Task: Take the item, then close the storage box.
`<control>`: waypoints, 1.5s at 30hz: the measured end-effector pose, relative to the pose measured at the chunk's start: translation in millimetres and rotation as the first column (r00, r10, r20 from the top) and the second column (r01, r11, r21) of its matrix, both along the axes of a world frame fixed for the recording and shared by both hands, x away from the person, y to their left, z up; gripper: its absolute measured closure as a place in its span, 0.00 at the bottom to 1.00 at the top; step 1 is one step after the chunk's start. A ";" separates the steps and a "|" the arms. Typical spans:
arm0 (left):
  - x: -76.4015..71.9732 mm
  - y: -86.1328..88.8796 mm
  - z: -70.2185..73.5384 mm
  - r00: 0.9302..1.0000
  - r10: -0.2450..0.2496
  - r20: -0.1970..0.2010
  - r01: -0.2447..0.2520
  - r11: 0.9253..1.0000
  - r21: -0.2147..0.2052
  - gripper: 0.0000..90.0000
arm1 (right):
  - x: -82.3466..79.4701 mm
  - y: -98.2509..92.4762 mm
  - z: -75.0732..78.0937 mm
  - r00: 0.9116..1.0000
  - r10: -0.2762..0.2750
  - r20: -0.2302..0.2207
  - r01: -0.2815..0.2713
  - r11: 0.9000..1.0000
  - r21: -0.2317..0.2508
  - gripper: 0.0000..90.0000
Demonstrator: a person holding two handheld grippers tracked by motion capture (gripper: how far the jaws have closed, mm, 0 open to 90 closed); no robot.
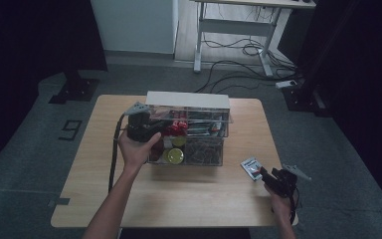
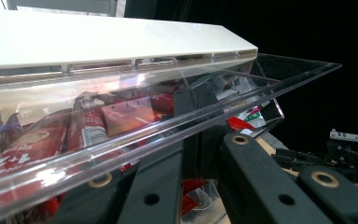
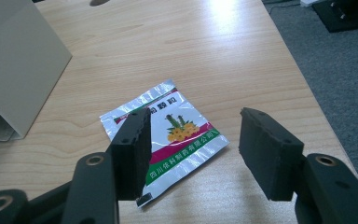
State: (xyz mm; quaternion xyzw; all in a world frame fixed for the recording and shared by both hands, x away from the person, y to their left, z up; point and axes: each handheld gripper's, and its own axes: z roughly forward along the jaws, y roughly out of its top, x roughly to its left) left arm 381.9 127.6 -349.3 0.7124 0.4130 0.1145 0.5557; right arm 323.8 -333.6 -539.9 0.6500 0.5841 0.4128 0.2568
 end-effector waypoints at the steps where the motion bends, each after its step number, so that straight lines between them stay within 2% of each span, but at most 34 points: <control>1: -0.2 -0.1 0.0 1.000 0.000 0.000 0.000 1.000 0.000 0.98 | -0.2 -0.3 -0.1 1.000 0.002 0.000 -0.002 1.000 0.003 0.48; 8: -0.5 -0.2 -0.6 1.000 0.000 0.000 0.000 1.000 -0.004 0.99 | -1.5 0.2 0.3 1.000 0.022 0.013 -0.022 0.999 0.029 0.46; 17: -6.5 0.8 -2.6 1.000 -0.011 0.001 0.011 1.000 -0.010 0.99 | -3.3 3.1 1.2 0.999 0.028 0.025 -0.029 0.999 0.024 0.47; 24: -9.5 2.5 -4.7 1.000 -0.011 0.000 0.011 1.000 -0.012 0.99 | -4.0 3.6 0.4 0.999 0.032 0.015 -0.032 0.999 0.022 0.47; 33: -12.6 4.7 -6.7 1.000 -0.010 -0.001 0.010 1.000 -0.013 0.98 | -4.4 6.3 0.3 0.999 0.042 0.014 -0.042 0.999 -0.007 0.47; 45: -21.0 7.6 -6.7 1.000 -0.016 0.001 0.016 1.000 -0.012 0.98 | -5.2 5.9 -1.0 0.999 0.042 0.010 -0.042 0.999 -0.002 0.47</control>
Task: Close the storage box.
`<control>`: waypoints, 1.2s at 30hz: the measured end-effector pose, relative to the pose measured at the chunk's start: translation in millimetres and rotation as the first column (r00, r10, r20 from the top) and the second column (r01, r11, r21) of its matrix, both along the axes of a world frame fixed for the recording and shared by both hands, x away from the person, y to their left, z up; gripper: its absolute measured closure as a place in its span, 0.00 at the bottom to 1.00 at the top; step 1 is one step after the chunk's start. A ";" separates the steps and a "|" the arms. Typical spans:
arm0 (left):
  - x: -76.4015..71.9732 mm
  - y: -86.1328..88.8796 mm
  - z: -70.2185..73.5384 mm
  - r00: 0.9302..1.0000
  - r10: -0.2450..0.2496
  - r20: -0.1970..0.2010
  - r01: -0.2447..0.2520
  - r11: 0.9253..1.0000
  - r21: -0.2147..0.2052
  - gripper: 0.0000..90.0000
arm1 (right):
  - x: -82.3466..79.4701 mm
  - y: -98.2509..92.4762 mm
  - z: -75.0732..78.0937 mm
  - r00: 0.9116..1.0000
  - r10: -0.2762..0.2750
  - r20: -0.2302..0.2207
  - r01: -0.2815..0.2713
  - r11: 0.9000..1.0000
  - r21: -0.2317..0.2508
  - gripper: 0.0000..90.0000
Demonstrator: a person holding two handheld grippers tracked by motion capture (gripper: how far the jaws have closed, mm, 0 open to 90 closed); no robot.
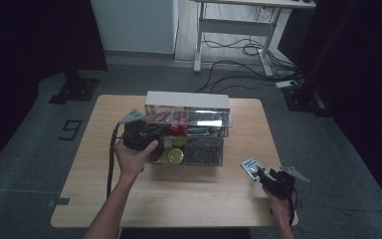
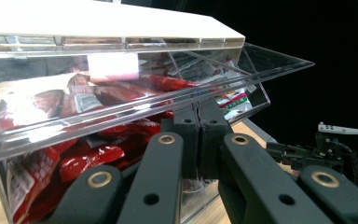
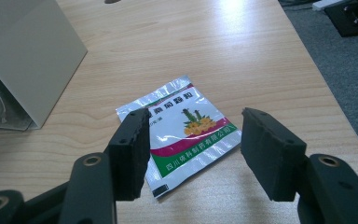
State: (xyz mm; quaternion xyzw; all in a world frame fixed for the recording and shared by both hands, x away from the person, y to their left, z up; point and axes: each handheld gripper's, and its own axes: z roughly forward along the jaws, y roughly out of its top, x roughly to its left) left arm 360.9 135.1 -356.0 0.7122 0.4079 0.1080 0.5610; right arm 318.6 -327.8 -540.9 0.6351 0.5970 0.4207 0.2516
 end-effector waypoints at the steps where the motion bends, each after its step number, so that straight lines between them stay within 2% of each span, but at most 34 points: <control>1: -0.6 0.3 -0.3 1.000 -0.001 -0.001 0.001 1.000 0.001 0.98 | 0.0 -0.1 -0.2 1.000 -0.001 -0.001 0.001 1.000 0.001 0.47; 14: -5.9 4.6 -12.0 1.000 -0.010 -0.026 0.009 1.000 -0.008 0.99 | 0.1 -0.2 -2.6 1.000 -0.002 0.000 0.002 1.000 0.004 0.47; 22: -6.4 4.6 -12.2 1.000 -0.010 -0.021 0.010 1.000 -0.007 0.97 | -0.2 -0.6 -2.8 1.000 0.000 -0.002 0.000 1.000 0.002 0.47; 27: -7.8 6.6 -14.7 1.000 -0.021 -0.018 0.020 1.000 -0.021 0.92 | -0.6 -0.9 -2.8 1.000 0.001 -0.001 -0.001 1.000 0.002 0.47; 29: -9.0 7.9 -14.9 1.000 -0.023 -0.012 0.022 0.999 -0.026 0.87 | -0.7 -1.0 -3.1 1.000 0.001 0.000 -0.001 1.000 0.002 0.47; 31: -11.2 8.6 -15.5 1.000 -0.021 0.004 0.021 1.000 -0.011 0.81 | -0.9 -0.9 -3.2 1.000 -0.001 -0.001 0.001 1.000 0.001 0.47; 36: -16.8 8.7 -18.2 1.000 -0.021 0.010 0.021 1.000 0.011 0.68 | -1.1 0.1 -3.6 1.000 0.001 -0.001 -0.001 1.000 -0.001 0.47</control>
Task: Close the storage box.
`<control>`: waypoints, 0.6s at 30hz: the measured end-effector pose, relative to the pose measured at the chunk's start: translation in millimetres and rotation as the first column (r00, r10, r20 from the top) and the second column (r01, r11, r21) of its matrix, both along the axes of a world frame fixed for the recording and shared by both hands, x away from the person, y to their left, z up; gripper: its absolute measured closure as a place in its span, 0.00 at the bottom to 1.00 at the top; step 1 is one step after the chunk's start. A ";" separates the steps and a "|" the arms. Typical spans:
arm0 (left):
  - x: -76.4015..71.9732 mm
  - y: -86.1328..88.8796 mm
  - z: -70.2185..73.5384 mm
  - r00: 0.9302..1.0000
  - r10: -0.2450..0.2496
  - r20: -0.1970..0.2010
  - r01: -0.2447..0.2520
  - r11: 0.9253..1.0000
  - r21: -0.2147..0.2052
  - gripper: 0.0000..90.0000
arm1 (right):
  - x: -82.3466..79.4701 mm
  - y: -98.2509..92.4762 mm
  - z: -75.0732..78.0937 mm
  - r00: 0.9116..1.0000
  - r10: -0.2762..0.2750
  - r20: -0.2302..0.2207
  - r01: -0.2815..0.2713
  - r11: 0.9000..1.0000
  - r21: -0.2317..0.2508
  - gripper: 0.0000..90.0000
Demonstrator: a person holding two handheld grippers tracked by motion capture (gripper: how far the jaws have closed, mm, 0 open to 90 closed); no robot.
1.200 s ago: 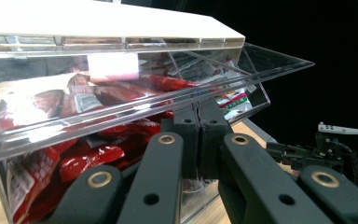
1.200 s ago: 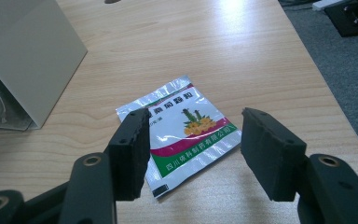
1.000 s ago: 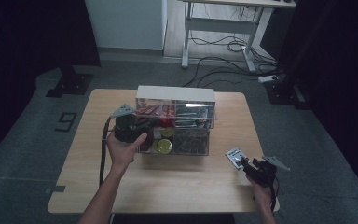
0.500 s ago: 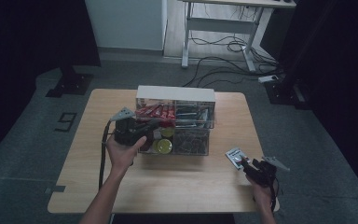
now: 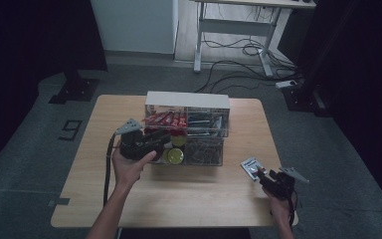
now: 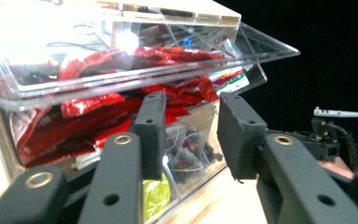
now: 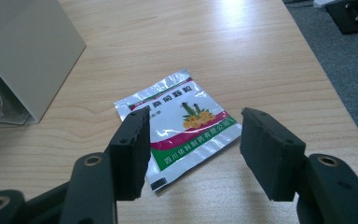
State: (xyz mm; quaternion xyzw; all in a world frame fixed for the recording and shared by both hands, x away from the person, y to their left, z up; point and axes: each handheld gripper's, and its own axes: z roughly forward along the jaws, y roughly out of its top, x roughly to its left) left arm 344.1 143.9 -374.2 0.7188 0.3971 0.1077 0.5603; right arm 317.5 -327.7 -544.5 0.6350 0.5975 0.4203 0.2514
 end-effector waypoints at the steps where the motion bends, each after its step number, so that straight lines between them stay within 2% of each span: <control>1: -1.4 -0.1 -1.0 1.000 0.001 0.004 -0.001 1.000 0.005 0.67 | 0.0 0.3 0.0 1.000 0.001 0.000 -0.001 1.000 0.000 0.47; 5: -5.4 0.1 -3.5 1.000 0.004 0.012 -0.005 1.000 0.016 0.62 | -0.5 1.9 0.1 1.000 0.002 0.000 -0.002 1.000 -0.002 0.47; 10: -12.7 1.4 -8.4 0.999 0.022 0.041 -0.023 0.999 0.029 0.58 | -1.5 2.3 -0.1 1.000 0.003 -0.001 -0.003 1.000 -0.010 0.47; 18: -21.5 0.3 -16.7 0.997 0.027 0.066 -0.032 0.997 0.074 0.52 | -2.5 2.0 -0.2 1.000 0.005 0.000 -0.005 1.000 -0.008 0.47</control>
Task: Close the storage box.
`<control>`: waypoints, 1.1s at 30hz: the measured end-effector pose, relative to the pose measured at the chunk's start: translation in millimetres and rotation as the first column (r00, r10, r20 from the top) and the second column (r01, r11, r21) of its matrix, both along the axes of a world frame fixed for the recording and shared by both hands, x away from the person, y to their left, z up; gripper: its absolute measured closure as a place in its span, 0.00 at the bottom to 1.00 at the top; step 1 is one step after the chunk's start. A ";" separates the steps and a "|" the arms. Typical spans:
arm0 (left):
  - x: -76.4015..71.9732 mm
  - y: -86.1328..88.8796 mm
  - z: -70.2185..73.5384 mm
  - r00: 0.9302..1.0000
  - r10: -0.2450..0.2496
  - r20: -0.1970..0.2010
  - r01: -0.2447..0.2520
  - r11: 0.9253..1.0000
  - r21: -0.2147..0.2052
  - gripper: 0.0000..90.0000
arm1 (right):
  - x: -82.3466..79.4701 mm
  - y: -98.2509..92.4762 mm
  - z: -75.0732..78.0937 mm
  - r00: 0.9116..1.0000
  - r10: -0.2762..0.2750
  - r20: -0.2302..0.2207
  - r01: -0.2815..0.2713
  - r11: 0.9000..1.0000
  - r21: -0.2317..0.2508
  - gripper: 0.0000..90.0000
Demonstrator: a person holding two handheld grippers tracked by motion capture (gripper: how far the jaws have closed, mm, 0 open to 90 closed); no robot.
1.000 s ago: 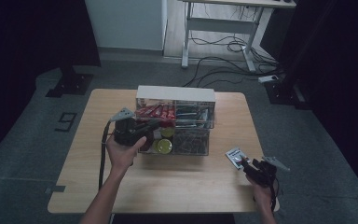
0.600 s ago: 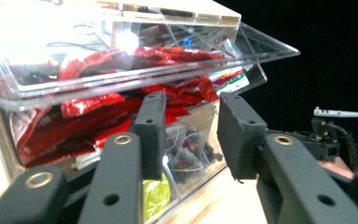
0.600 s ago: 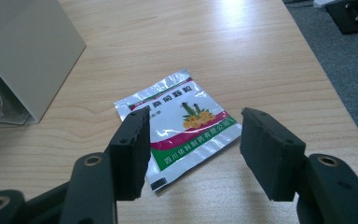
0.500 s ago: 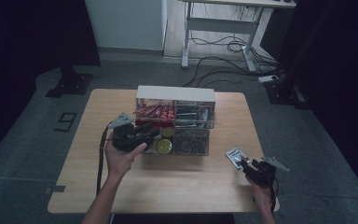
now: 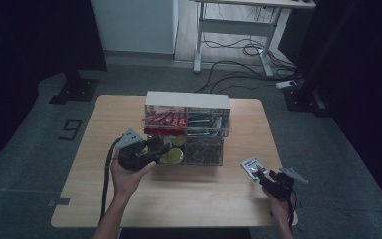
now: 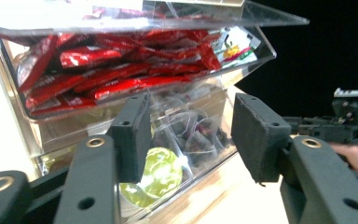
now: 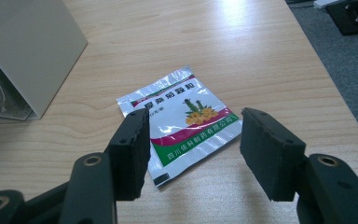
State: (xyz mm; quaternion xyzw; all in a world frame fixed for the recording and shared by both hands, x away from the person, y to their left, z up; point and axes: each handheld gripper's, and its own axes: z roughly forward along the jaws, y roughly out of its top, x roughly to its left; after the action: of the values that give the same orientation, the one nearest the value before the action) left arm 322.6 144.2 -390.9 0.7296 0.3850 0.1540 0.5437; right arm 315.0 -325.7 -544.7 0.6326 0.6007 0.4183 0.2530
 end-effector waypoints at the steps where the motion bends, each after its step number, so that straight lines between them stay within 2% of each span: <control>1: -1.4 -0.1 -2.1 1.000 -0.001 0.003 0.001 1.000 0.019 0.51 | 0.0 -0.1 -0.1 1.000 0.001 0.002 -0.001 1.000 -0.002 0.47; 4: -5.8 1.2 -7.6 1.000 0.008 0.007 -0.009 0.999 0.041 0.48 | -1.4 -0.6 0.3 1.000 -0.001 0.005 0.001 1.000 0.003 0.47; 8: -13.2 6.0 -18.3 1.000 0.017 0.001 -0.018 0.999 0.047 0.46 | -2.2 -2.2 0.8 1.000 0.003 0.016 -0.003 1.000 0.007 0.47; 13: -22.4 11.8 -35.8 0.999 0.018 -0.027 -0.016 0.996 0.086 0.44 | -1.5 -2.2 0.8 1.000 0.007 0.016 -0.007 1.000 0.009 0.47; 15: -23.9 15.4 -43.3 0.999 0.024 -0.043 -0.020 0.996 0.090 0.44 | -1.4 -1.9 0.7 1.000 0.009 0.016 -0.010 1.000 0.009 0.47; 25: -21.2 28.8 -86.4 0.990 0.057 -0.129 -0.040 0.991 0.124 0.45 | -0.8 -0.5 1.7 0.999 0.025 0.022 -0.025 1.000 0.007 0.47; 28: -19.3 30.9 -91.9 0.988 0.070 -0.136 -0.049 0.988 0.149 0.45 | -0.4 -0.4 1.4 0.999 0.029 0.021 -0.029 1.000 0.006 0.47; 30: -18.8 32.2 -94.4 0.988 0.072 -0.138 -0.051 0.987 0.151 0.45 | 0.1 -0.1 0.8 0.999 0.032 0.020 -0.032 0.999 0.005 0.47; 33: -18.9 33.5 -103.4 0.984 0.086 -0.156 -0.058 0.983 0.177 0.45 | 0.5 0.4 0.7 0.999 0.035 0.018 -0.035 0.999 0.005 0.47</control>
State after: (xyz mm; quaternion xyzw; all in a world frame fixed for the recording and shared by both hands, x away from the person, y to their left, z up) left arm 303.7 177.7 -494.3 0.7696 0.4397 0.1459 0.4395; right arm 315.5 -325.3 -544.0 0.6188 0.6082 0.4299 0.2495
